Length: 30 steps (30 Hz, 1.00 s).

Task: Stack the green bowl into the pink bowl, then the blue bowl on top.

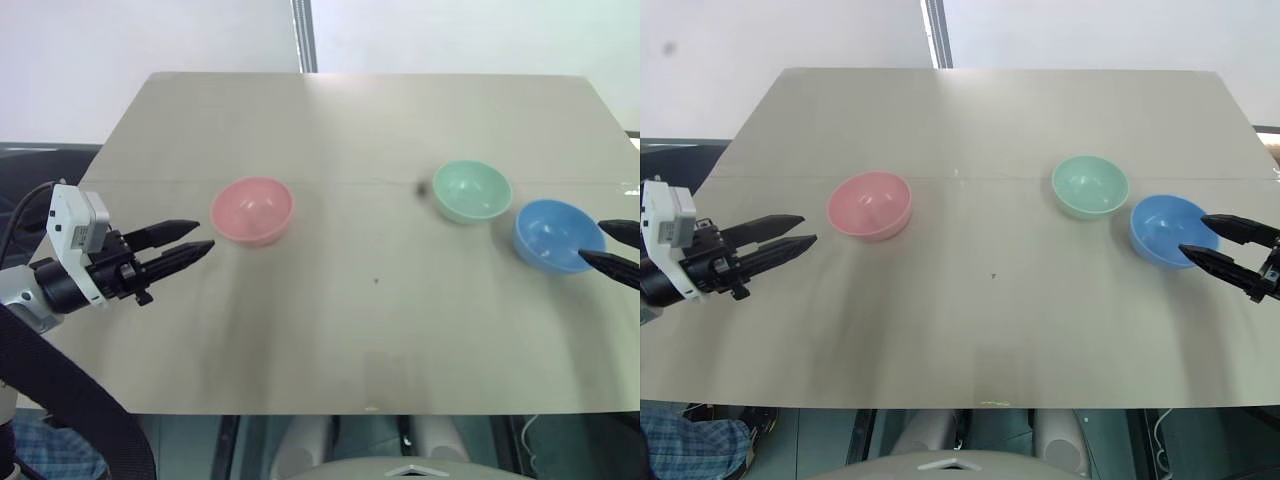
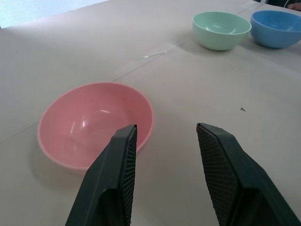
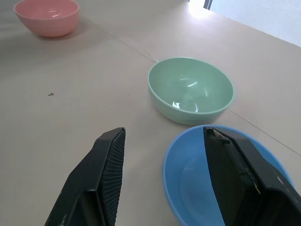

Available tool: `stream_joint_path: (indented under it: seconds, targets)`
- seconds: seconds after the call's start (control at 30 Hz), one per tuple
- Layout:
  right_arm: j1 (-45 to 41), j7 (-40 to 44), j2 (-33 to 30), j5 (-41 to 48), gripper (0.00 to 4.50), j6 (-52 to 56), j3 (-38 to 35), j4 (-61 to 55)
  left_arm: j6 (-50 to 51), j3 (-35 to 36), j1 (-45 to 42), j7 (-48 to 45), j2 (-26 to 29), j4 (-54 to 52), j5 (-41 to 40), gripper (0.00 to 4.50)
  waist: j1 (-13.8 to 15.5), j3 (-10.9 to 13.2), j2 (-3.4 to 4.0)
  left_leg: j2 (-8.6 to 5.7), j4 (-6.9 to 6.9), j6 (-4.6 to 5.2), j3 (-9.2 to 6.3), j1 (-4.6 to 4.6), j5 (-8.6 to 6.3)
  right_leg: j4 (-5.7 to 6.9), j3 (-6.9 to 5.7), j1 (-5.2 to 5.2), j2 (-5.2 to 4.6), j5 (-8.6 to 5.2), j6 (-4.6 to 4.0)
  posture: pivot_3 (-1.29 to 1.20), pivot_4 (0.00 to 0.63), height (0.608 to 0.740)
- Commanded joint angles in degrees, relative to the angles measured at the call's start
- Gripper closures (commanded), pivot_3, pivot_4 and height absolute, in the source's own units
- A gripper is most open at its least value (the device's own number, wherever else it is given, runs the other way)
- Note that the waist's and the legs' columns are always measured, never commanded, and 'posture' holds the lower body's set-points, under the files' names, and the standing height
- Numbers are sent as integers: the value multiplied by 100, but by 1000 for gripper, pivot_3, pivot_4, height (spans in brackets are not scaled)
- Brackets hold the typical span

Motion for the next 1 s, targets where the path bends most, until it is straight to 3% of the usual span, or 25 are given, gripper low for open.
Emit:
stream_joint_path:
  seconds: [0.03, 1.0]
  targets:
    - [-37, -39, -19, 36, 1553, -58, -184, -166, -96, 158, -138, -2, 24, -88, -117, 2379, 0, 0, 0, 0, 0, 0, 0, 0, 0, 0, 0, 0, 0, 0, 0, 0, 150, 740]
    - [-75, -21, 26, 324, 1553, 53, -177, -445, -145, -42, -348, -28, 77, 156, 140, 2379, -1, -1, 2, 0, 0, 0, 0, 0, 0, 0, 0, 0, 1, 0, 0, 0, 150, 740]
